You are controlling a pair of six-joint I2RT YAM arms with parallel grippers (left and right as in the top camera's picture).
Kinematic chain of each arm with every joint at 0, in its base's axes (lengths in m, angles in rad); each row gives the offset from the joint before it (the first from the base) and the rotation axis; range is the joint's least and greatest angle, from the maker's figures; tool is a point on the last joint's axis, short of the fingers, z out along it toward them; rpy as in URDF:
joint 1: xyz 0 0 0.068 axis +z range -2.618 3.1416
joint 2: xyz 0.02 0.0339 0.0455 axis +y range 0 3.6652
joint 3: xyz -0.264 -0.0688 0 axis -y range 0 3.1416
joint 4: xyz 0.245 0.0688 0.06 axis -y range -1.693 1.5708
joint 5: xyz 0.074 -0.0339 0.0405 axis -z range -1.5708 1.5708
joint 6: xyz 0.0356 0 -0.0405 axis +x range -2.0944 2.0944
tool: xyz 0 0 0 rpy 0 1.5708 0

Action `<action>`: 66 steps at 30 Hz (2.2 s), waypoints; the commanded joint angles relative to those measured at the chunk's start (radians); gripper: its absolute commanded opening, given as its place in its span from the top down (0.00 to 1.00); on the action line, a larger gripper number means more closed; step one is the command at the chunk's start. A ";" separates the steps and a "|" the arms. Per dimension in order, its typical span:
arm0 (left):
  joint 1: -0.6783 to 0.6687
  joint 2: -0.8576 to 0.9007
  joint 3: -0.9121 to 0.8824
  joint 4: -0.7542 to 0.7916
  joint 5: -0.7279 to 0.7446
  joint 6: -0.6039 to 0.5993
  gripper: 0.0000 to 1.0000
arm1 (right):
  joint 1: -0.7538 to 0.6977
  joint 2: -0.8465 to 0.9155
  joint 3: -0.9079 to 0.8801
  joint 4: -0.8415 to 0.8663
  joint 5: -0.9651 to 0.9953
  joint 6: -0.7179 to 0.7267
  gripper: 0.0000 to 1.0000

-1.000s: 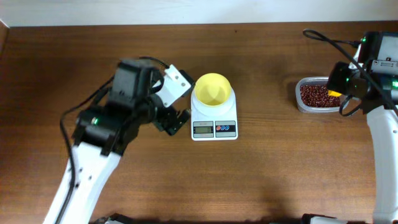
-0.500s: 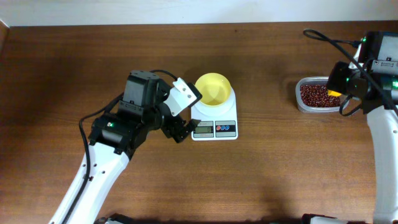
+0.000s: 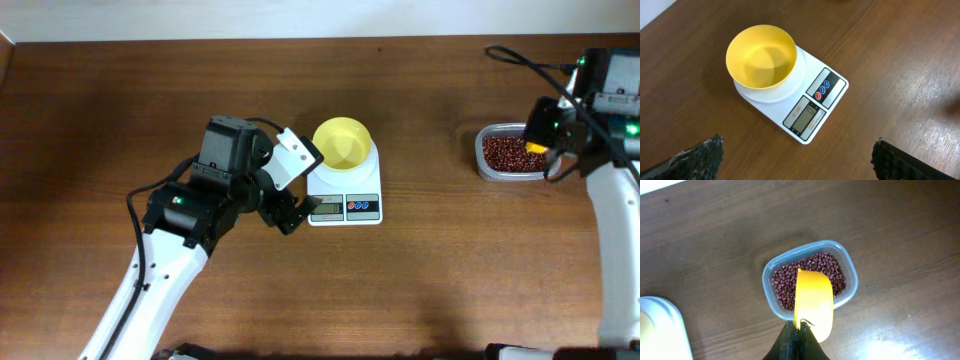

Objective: Scoop item into bowl and weigh 50g on scale
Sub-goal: 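Lower the scoop with the right gripper into the red beans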

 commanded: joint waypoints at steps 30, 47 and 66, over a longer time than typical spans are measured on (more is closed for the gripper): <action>0.006 -0.004 -0.010 -0.005 -0.003 -0.012 0.01 | -0.138 0.396 0.001 0.105 -0.239 -0.195 0.96; 0.006 -0.004 -0.010 -0.005 -0.003 -0.012 0.01 | -0.282 0.396 -0.017 0.025 -0.568 -0.262 0.96; 0.006 -0.004 -0.010 -0.005 -0.003 -0.012 0.01 | -0.347 0.470 -0.144 0.205 -0.815 -0.174 0.96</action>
